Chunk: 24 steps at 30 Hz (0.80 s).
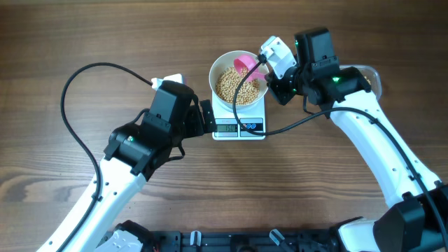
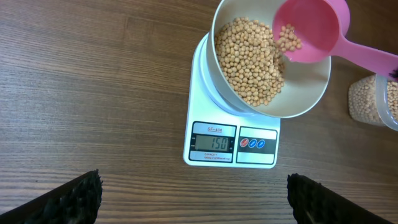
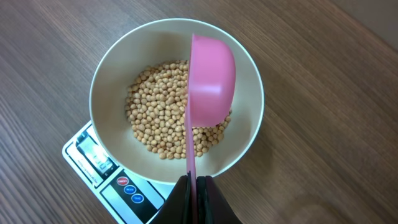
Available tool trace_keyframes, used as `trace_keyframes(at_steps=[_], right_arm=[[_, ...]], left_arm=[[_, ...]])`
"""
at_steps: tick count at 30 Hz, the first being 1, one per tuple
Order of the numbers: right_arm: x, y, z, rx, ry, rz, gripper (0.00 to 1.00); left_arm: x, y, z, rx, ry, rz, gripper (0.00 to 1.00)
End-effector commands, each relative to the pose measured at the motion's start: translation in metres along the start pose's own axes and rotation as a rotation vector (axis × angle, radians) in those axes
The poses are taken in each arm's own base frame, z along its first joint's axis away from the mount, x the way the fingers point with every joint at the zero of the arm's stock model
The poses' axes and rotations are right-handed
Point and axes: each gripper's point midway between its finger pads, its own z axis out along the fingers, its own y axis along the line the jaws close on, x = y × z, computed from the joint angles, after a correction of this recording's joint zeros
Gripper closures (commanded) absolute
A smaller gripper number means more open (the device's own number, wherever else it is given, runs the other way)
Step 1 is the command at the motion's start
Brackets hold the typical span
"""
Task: Scoop item into bowl and weigh 150g on scale
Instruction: 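Tip the pink scoop with the right gripper to pour beans into bowl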
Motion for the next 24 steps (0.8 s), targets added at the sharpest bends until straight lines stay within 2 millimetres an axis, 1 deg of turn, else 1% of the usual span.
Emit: trace_keyframes(at_steps=[1, 5, 9, 14, 17, 21, 23, 24], right_arm=[[-0.012, 0.004, -0.01, -0.015, -0.049, 0.001, 0.96], [-0.021, 0.0, -0.01, 0.0, -0.086, -0.012, 0.96], [-0.016, 0.002, -0.01, -0.004, -0.068, -0.09, 0.96], [-0.018, 0.003, -0.01, -0.012, -0.074, -0.05, 0.96], [-0.019, 0.005, -0.01, -0.026, -0.079, 0.04, 0.96], [-0.02, 0.004, -0.01, -0.032, -0.081, 0.246, 0.96], [-0.026, 0.006, -0.012, -0.072, -0.109, 0.377, 0.96], [-0.03, 0.006, -0.013, -0.096, -0.127, 0.411, 0.96]], left_arm=[[-0.003, 0.002, -0.002, -0.005, -0.015, 0.003, 0.0], [-0.003, 0.002, -0.002, -0.005, -0.015, 0.004, 0.0], [-0.003, 0.002, -0.002, -0.005, -0.015, 0.004, 0.0], [-0.003, 0.002, -0.002, -0.005, -0.015, 0.003, 0.0], [-0.003, 0.002, -0.002, -0.005, -0.015, 0.004, 0.0], [-0.003, 0.002, -0.002, -0.005, -0.015, 0.004, 0.0], [-0.003, 0.002, -0.002, -0.005, -0.015, 0.004, 0.0], [-0.003, 0.002, -0.002, -0.005, -0.015, 0.003, 0.0]])
